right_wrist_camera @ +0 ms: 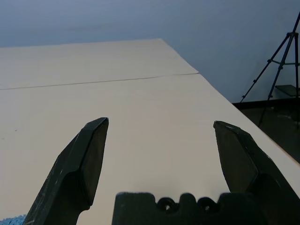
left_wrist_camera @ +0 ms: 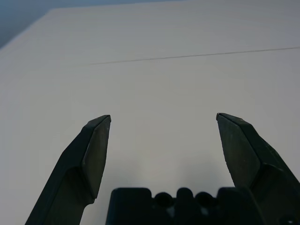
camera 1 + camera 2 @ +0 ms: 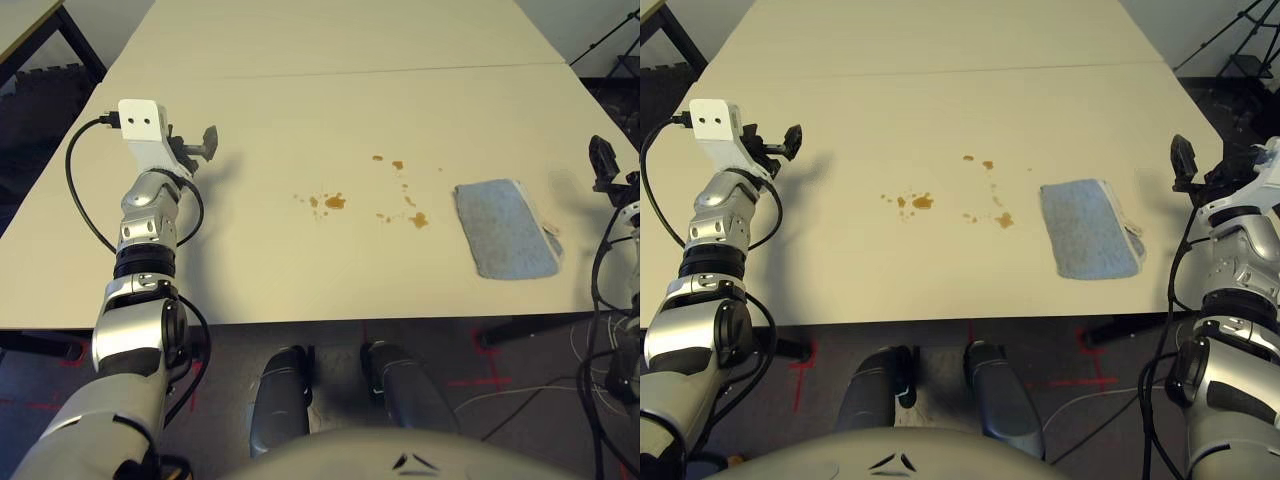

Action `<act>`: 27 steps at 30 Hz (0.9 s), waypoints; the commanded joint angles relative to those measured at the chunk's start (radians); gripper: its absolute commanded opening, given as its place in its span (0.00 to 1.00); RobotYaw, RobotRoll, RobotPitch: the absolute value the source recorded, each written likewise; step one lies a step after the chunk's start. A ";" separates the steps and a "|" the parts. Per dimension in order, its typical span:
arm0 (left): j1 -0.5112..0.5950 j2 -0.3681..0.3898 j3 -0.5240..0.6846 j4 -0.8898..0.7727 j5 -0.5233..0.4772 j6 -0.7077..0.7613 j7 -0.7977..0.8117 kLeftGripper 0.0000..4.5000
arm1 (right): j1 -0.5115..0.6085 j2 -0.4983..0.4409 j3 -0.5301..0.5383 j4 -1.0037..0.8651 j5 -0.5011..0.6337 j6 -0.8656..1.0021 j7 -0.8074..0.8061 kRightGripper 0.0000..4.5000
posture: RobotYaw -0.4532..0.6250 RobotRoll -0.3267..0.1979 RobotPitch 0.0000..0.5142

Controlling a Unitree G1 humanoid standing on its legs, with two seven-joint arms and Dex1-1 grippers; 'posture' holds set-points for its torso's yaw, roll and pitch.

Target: Wipe the water off the table with a rag.

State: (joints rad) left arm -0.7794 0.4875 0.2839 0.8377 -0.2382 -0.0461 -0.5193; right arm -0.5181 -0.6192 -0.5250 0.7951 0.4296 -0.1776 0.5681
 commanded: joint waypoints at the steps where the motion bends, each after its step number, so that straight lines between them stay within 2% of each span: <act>1: 0.049 0.034 -0.018 -0.092 -0.068 0.047 -0.218 1.00 | 0.039 0.015 -0.011 -0.049 0.021 0.034 -0.014 0.99 | 0.16 0.62 0.34; 8: 0.181 0.139 -0.064 -0.309 -0.191 0.223 -0.601 1.00 | 0.039 0.011 -0.011 -0.041 0.018 0.046 -0.024 0.99 | 0.17 0.62 0.30; 11: 0.228 0.206 -0.120 -0.364 -0.180 0.274 -0.726 1.00 | 0.027 0.005 -0.005 -0.031 0.015 0.059 -0.023 0.99 | 0.19 0.62 0.29; 16: 0.233 0.248 -0.175 -0.370 -0.141 0.247 -0.806 1.00 | 0.000 -0.008 0.007 -0.025 0.013 0.112 -0.010 0.99 | 0.20 0.62 0.28; 19: 0.215 0.247 -0.183 -0.355 -0.125 0.216 -0.808 1.00 | -0.006 -0.025 0.018 -0.050 0.026 0.197 0.027 0.99 | 0.21 0.62 0.28; 23: 0.210 0.245 -0.191 -0.347 -0.108 0.186 -0.808 1.00 | 0.021 -0.062 0.037 -0.145 0.064 0.388 0.102 0.99 | 0.21 0.62 0.28; 27: 0.215 0.238 -0.194 -0.345 -0.102 0.174 -0.804 1.00 | 0.108 -0.142 0.094 -0.306 0.115 0.674 0.219 0.99 | 0.21 0.62 0.29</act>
State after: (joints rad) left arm -0.5718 0.7226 0.0985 0.4858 -0.3536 0.1396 -1.3193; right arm -0.4436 -0.7360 -0.4589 0.5492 0.5187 0.3886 0.7402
